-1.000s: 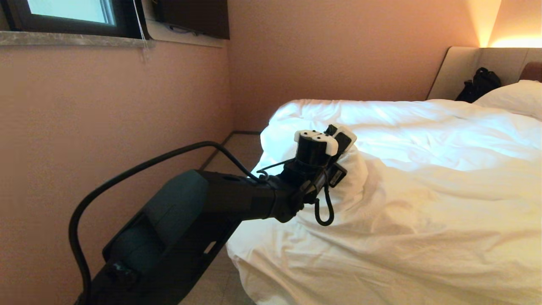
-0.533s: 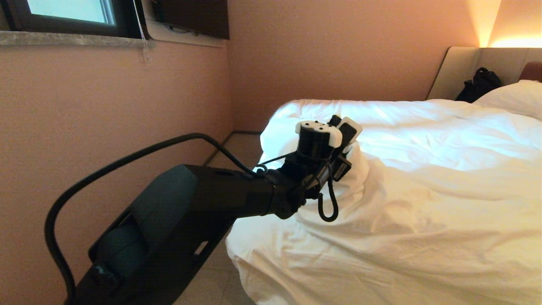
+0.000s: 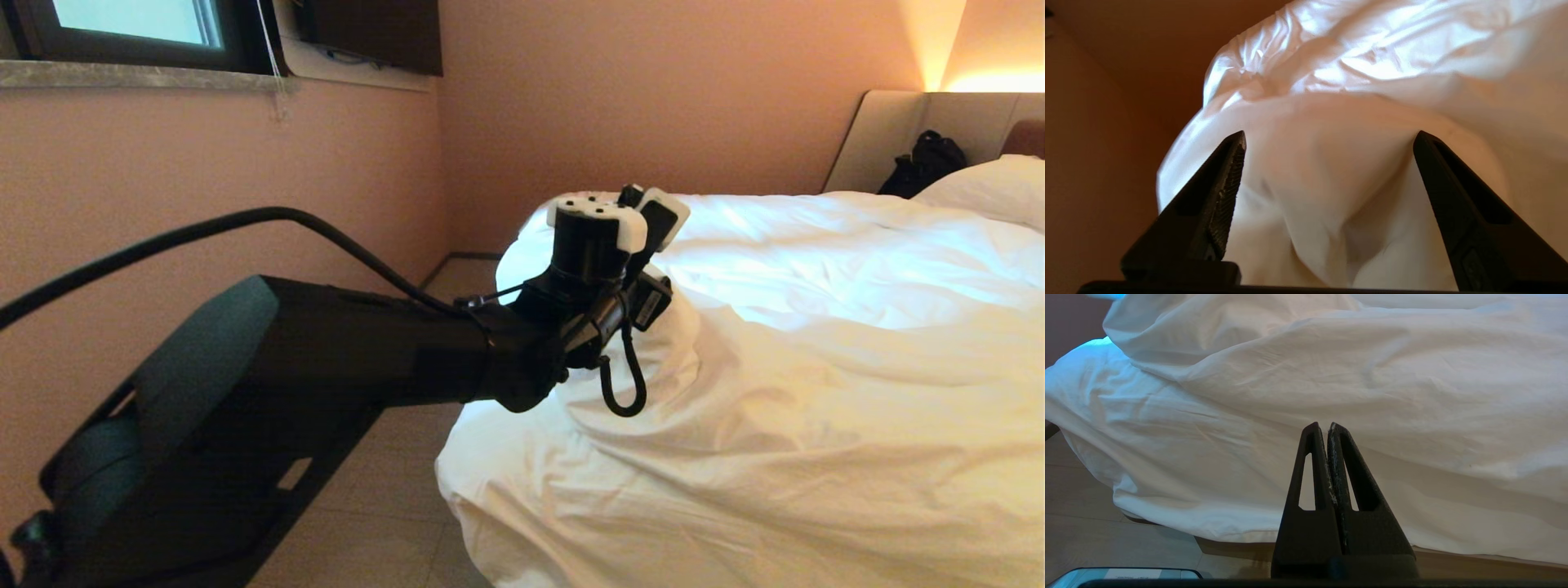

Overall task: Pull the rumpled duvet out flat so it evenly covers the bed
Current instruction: Flatten the corners of the folded blanket

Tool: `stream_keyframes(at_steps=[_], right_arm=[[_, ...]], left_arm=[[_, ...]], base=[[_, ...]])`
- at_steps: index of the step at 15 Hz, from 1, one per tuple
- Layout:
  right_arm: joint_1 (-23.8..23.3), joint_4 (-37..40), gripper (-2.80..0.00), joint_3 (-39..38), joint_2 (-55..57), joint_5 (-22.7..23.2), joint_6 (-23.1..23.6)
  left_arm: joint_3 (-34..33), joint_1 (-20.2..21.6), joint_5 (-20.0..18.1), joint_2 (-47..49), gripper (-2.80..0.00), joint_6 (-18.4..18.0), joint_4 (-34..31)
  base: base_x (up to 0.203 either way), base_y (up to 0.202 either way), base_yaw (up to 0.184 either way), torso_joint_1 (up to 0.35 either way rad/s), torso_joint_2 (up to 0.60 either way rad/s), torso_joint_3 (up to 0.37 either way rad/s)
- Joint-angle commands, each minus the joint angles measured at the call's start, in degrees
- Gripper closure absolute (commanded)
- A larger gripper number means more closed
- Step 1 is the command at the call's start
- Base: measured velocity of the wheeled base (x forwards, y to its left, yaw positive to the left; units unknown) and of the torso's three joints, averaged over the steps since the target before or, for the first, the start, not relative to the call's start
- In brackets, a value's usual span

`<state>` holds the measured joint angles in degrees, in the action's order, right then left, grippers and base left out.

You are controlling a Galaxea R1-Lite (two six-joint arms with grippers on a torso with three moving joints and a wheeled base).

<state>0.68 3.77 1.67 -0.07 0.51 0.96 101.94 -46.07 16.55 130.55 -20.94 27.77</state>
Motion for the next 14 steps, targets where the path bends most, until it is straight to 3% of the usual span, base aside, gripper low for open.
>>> stream_keyframes(at_steps=[1,3,9,12,14], right_arm=[[0.02,0.01,0.0,0.0,0.07,0.02,0.1],[0.02,0.01,0.0,0.0,0.07,0.02,0.01],[0.02,0.01,0.0,0.0,0.07,0.1,0.01],[0.02,0.01,0.0,0.0,0.07,0.02,0.01],[0.02,0.01,0.0,0.0,0.07,0.08,0.01]], left_arm=[[-1.95,0.76,0.77,-5.82,-2.8,2.44,-0.31],[-5.58,3.89,1.35,-10.08,-2.8,7.81,-1.98],[-29.78,14.49,-0.74,-20.2,-2.8,23.33,-3.37],[-40.39,17.06,-5.57,-21.66,-2.8,28.08,-3.38],[-45.87,17.42,-8.76,-21.8,-2.8,29.05,-2.95]], base=[[0.0,0.0,0.0,0.0,0.0,0.0],[0.0,0.0,0.0,0.0,0.0,0.0],[0.0,0.0,0.0,0.0,0.0,0.0],[0.0,0.0,0.0,0.0,0.0,0.0],[0.0,0.0,0.0,0.0,0.0,0.0]])
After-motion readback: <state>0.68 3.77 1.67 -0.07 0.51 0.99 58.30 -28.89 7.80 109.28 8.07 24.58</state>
